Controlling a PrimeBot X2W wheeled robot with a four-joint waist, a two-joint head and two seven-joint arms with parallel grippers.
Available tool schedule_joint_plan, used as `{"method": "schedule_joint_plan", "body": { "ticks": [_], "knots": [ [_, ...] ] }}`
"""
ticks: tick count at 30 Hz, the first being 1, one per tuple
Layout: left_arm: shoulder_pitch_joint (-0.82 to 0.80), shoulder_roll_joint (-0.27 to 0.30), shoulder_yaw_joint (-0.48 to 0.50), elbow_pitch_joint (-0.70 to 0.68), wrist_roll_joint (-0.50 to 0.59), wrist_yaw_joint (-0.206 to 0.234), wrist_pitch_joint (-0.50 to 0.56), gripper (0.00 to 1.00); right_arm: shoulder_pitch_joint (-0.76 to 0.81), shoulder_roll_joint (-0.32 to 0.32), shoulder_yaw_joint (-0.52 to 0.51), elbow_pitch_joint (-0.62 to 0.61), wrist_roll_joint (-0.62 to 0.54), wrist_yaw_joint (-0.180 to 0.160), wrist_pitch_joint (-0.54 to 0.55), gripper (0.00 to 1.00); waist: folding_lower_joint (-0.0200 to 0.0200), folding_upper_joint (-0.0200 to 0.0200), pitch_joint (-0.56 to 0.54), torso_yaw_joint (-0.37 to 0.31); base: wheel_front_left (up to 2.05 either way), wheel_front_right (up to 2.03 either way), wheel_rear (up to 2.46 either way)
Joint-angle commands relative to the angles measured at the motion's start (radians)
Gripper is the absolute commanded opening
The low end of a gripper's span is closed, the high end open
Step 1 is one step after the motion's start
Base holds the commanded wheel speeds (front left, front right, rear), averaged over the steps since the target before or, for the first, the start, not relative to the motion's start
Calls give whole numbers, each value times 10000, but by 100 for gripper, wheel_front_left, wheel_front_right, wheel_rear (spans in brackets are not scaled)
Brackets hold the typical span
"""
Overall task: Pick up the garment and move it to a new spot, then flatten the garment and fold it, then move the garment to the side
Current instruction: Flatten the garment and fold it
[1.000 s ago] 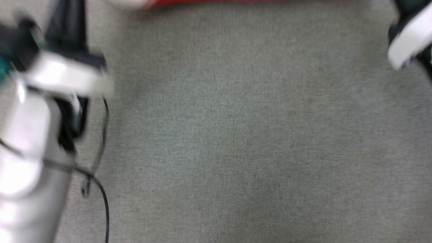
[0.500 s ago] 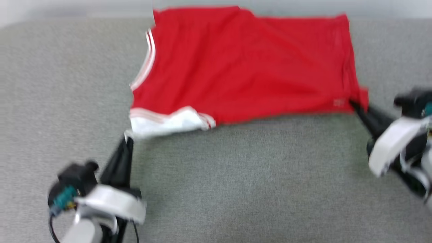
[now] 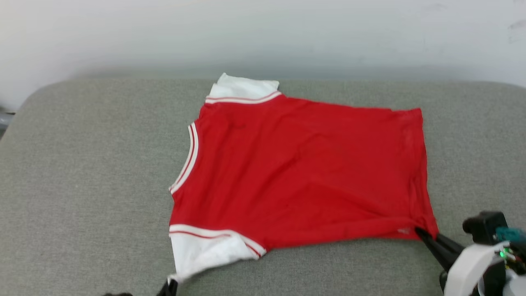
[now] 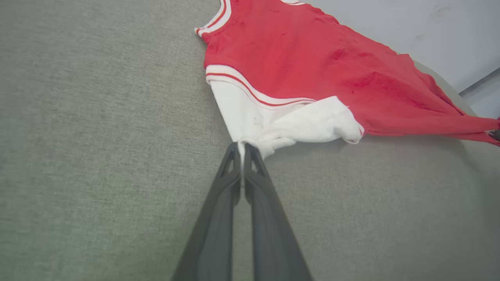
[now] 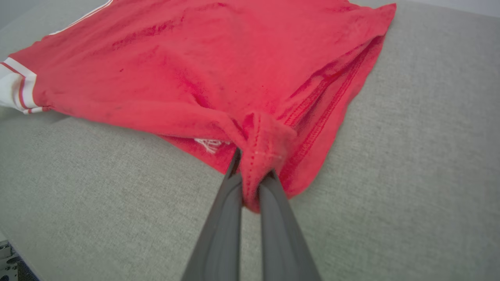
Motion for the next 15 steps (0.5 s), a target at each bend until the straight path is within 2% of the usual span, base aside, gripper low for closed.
{"method": "schedule_joint_plan", "body": {
  "ticks": [1,8,15],
  "knots": [
    [234,74,-40,-75,-92,-39,137,0,334,-34,-123,-84,-59,-15,-24,0,3,-1,-191,31,0,0,0],
    [1292,333,-230,-664,-570,9,885,0,1967,-92,-952,-564,-152,-15,194,0,3,-1,-533,115,0,0,0],
    [1242,497,-101,-1204,-498,166,865,0,2802,137,-1891,-1122,-478,-15,511,0,3,-1,-581,219,0,0,0]
  ]
}}
